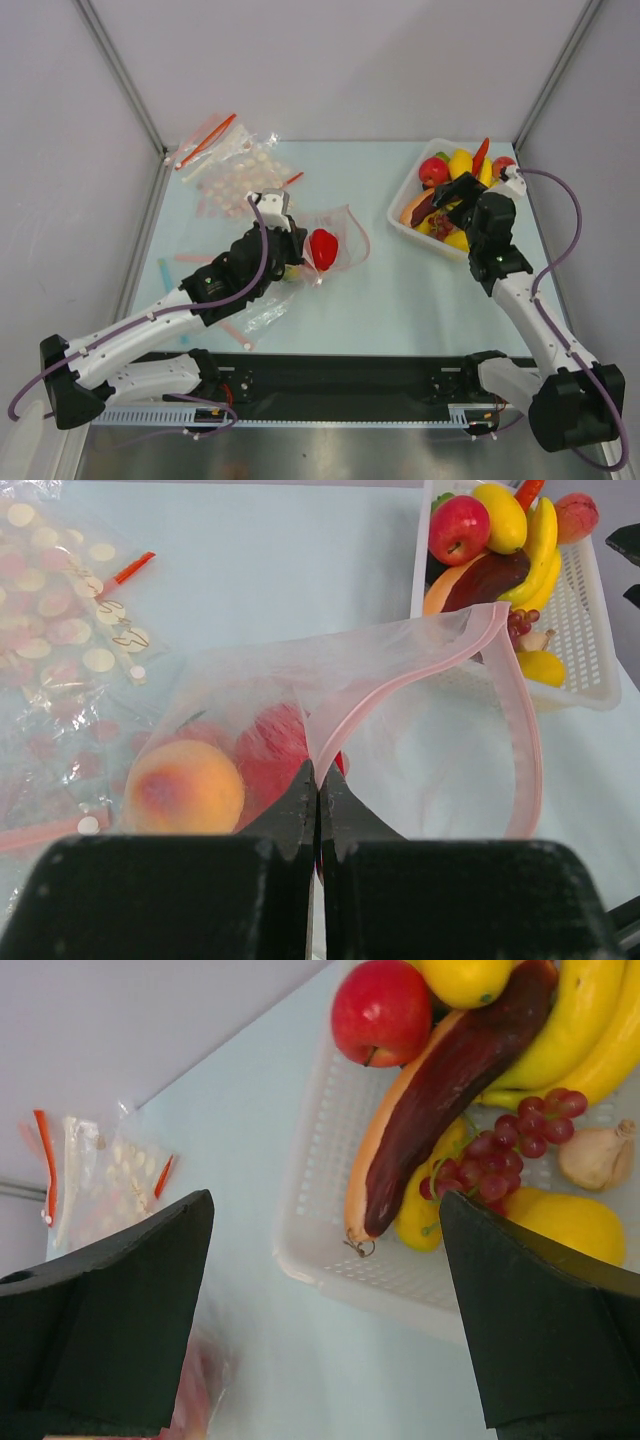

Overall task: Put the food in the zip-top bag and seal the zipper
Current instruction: Pick up the fake food from the bin, then place the fake food in the zipper food storage bag, then adjust the fake food in the zipper food storage bag.

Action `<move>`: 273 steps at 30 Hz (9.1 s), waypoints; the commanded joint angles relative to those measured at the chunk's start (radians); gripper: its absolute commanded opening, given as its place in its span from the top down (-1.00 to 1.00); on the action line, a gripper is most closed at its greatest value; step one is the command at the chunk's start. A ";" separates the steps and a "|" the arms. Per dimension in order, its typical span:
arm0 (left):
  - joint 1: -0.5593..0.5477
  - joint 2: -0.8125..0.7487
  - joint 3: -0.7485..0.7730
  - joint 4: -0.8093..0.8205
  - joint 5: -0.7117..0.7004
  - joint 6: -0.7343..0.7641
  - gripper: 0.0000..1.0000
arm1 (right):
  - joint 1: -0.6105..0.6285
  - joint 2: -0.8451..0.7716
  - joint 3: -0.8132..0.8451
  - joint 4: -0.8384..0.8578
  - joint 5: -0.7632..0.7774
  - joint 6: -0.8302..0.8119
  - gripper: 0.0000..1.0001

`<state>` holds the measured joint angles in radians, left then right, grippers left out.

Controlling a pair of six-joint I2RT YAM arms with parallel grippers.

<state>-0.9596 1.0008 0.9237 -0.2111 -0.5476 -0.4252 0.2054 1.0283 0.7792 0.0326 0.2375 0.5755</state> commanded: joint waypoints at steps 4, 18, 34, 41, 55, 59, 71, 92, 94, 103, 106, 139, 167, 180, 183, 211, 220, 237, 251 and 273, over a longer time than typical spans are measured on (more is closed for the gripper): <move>0.004 -0.013 -0.016 0.053 -0.005 0.036 0.99 | -0.080 0.070 -0.009 0.039 -0.118 0.119 -0.99; 0.005 -0.039 -0.028 0.053 -0.048 0.019 0.99 | -0.087 0.206 -0.037 0.130 0.107 0.190 -0.99; 0.004 -0.050 -0.033 0.050 -0.026 -0.004 0.99 | -0.143 0.604 0.156 0.236 0.189 0.343 -0.73; 0.004 -0.062 -0.045 0.058 -0.022 -0.006 1.00 | -0.143 0.705 0.267 0.199 0.224 0.368 -0.68; 0.004 -0.071 -0.043 0.058 -0.017 -0.009 0.99 | -0.146 0.797 0.327 0.213 0.192 0.331 0.32; 0.005 -0.064 -0.040 0.056 -0.014 -0.009 0.99 | -0.150 0.738 0.299 0.220 0.189 0.322 0.54; 0.004 -0.064 -0.043 0.059 -0.006 -0.012 0.99 | -0.150 0.362 0.074 0.181 0.177 0.336 0.66; 0.005 -0.036 -0.037 0.067 0.012 -0.003 1.00 | -0.098 -0.246 -0.185 0.346 -0.257 0.232 1.00; 0.005 -0.025 -0.034 0.072 0.027 0.000 0.99 | -0.060 -0.304 -0.211 0.392 -0.265 0.210 1.00; 0.002 0.016 0.003 0.065 0.147 0.006 0.99 | 0.068 -0.415 -0.259 0.651 -0.366 0.133 1.00; 0.001 0.032 0.017 0.065 0.222 -0.006 1.00 | 0.100 -0.431 -0.288 0.740 -0.379 0.135 1.00; -0.059 0.111 0.293 -0.044 0.330 -0.101 0.99 | 0.532 -0.310 -0.377 1.009 -0.176 -0.180 1.00; 0.005 0.064 0.247 -0.068 0.163 -0.076 0.99 | 0.657 -0.030 -0.327 1.031 -0.221 -0.284 -0.21; 0.005 0.065 0.233 -0.070 0.202 -0.046 0.99 | 0.657 -0.100 -0.048 0.357 -0.495 -0.686 -0.33; 0.005 0.065 0.230 -0.073 0.206 -0.044 0.99 | 0.657 -0.082 0.012 0.235 -0.559 -0.715 -0.29; 0.004 0.048 0.216 -0.076 0.181 -0.038 0.99 | 0.563 -0.126 -0.015 0.326 -0.639 -0.490 1.00; 0.004 0.013 0.219 -0.080 0.265 -0.083 0.99 | 0.479 -0.047 -0.159 0.676 -0.679 -0.180 1.00; 0.022 0.064 0.276 -0.093 0.417 -0.184 0.99 | 0.408 -0.109 -0.307 0.961 -0.648 0.033 1.00; 0.159 0.171 0.251 0.016 0.714 -0.356 0.99 | 0.312 -0.186 -0.270 0.687 -0.629 -0.025 1.00; 0.239 0.156 0.182 -0.019 0.674 -0.123 -0.39 | 0.525 0.072 -0.302 0.810 -0.380 -0.336 1.00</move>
<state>-0.7074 1.2190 1.0863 -0.2245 0.1555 -0.6147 0.7296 1.1244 0.4217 0.8902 -0.2226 0.3130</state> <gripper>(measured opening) 0.661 0.077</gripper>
